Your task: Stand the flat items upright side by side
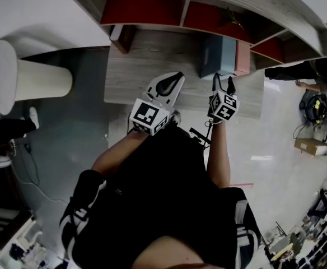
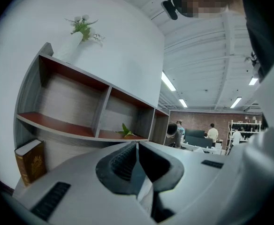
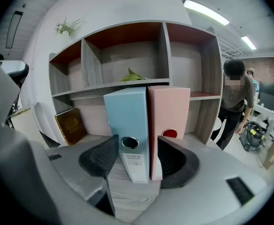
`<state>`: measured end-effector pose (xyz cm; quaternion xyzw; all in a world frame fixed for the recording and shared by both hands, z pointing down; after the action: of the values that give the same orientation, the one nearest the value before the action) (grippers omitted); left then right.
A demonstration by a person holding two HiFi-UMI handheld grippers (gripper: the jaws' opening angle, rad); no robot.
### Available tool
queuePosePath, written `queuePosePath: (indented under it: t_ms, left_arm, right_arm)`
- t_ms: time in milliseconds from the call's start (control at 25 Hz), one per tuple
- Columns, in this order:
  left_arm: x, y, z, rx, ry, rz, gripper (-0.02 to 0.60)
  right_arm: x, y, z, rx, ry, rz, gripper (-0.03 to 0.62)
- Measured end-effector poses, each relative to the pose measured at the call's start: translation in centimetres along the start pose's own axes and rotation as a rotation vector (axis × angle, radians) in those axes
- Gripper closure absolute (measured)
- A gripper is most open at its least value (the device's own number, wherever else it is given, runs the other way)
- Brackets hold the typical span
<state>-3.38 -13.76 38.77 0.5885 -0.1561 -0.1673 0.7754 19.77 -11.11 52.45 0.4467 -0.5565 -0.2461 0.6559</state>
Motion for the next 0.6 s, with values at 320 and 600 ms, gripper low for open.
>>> queuePosePath:
  t_ms: [320,600]
  left_arm:
    - [-0.3,0.0,0.8,0.009,-0.015,0.009,0.548]
    - [-0.2,0.1,1.1,-0.003,-0.012,0.001,0.547]
  right_arm:
    - [0.7,-0.6,0.5,0.009,-0.025,0.022,0.319]
    - [-1.7,-1.0,0.8,0.072,-0.078,0.007,0.328]
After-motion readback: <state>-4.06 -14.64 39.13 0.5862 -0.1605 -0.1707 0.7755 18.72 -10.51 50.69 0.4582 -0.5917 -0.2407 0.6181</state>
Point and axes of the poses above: the fingertips, and each gripper's own axes: x forward along the fingers, z to its left, y out of its underside, the point moved 4 cm from there along -x, backward along the fingers, and after that the axes turned 4 degrees about y, right-handed, at the moved point
